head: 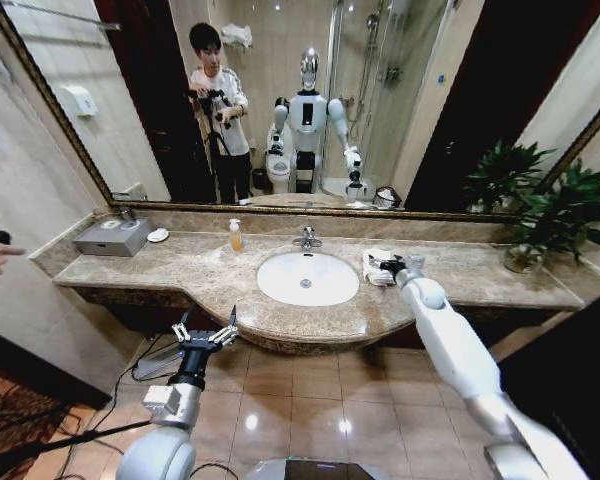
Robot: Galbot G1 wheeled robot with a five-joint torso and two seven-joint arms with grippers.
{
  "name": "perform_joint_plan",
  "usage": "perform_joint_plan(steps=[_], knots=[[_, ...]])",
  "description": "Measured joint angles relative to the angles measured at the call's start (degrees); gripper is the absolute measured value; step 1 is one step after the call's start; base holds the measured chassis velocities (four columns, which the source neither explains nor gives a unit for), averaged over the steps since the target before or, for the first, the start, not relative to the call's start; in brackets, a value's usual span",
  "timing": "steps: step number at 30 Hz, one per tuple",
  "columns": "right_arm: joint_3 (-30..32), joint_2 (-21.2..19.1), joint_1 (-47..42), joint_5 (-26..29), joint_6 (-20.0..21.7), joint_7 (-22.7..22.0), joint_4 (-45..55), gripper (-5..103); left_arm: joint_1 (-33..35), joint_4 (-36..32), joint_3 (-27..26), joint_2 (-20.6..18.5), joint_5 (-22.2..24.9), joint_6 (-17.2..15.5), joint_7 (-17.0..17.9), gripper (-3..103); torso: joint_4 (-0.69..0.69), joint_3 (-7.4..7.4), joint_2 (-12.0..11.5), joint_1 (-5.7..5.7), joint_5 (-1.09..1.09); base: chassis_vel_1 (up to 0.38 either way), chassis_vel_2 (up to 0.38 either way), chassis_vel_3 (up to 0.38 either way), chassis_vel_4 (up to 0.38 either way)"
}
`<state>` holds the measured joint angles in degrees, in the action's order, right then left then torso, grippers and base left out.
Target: Pick up the towel from the sink counter and wipe the mirror surface.
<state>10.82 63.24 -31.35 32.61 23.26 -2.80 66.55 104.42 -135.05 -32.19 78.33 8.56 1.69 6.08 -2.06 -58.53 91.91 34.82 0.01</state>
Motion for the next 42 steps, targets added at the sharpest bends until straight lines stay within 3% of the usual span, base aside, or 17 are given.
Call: perform_joint_plan(steps=[6,9,15,22,24,25,27,31,36,42], knots=[[-2.36,0.27,3.17,1.83,0.35,0.08,-5.52,102,0.00,0.00,0.00,0.00,0.00,0.00,0.00,100,0.01,0.01,0.00,0.00,-0.02,0.000,0.000,0.000,0.000],[-3.51,0.45,4.36,1.88,0.46,0.81,-7.88,89,0.00,0.00,0.00,0.00,0.00,0.00,0.00,100,0.00,0.01,0.00,0.00,-0.01,0.000,0.000,0.000,0.000],[-3.91,1.15,4.68,0.83,0.57,0.90,-8.68,74,0.00,0.00,0.00,0.00,0.00,0.00,0.00,100,0.00,0.01,0.00,-0.01,-0.01,0.000,0.000,0.000,0.000],[-3.90,2.91,6.57,-2.00,-1.85,0.69,-12.78,41,0.00,0.00,0.00,0.00,0.00,0.00,0.00,100,0.00,0.01,0.00,-0.01,-0.01,0.000,0.000,0.000,0.000],[-3.90,3.05,6.73,-2.29,-2.02,0.69,-13.02,41,0.00,0.00,0.00,0.00,0.00,0.00,0.00,100,0.00,0.01,0.00,-0.01,-0.01,0.000,0.000,0.000,0.000],[-3.97,3.43,7.14,-3.11,-2.54,0.69,-13.46,30,0.00,0.00,0.00,0.00,0.00,0.00,0.00,100,0.00,0.01,0.00,-0.01,-0.01,0.000,0.000,0.000,0.000],[-3.97,3.65,7.30,-3.31,-2.69,0.69,-13.58,30,0.00,0.00,0.00,0.00,0.00,0.00,0.00,100,0.00,0.01,0.00,-0.01,-0.01,0.000,0.000,0.000,0.000],[-3.50,4.61,8.36,-2.45,-3.46,0.45,-14.43,12,0.00,0.00,0.00,0.00,0.00,0.00,0.00,100,-0.03,0.01,0.00,-0.01,-0.01,0.000,0.000,0.000,0.000],[-2.44,4.25,7.29,-1.10,-4.28,-0.09,-12.10,10,0.00,0.00,0.00,0.00,0.00,0.00,0.00,100,-0.01,0.00,0.00,0.00,0.00,0.000,0.000,0.000,0.000],[3.63,2.81,1.00,-0.75,-8.26,-1.41,1.57,10,0.00,0.00,0.00,0.00,0.00,0.00,-0.01,100,-0.02,0.01,0.00,0.00,-0.01,0.000,0.000,0.000,0.000]])
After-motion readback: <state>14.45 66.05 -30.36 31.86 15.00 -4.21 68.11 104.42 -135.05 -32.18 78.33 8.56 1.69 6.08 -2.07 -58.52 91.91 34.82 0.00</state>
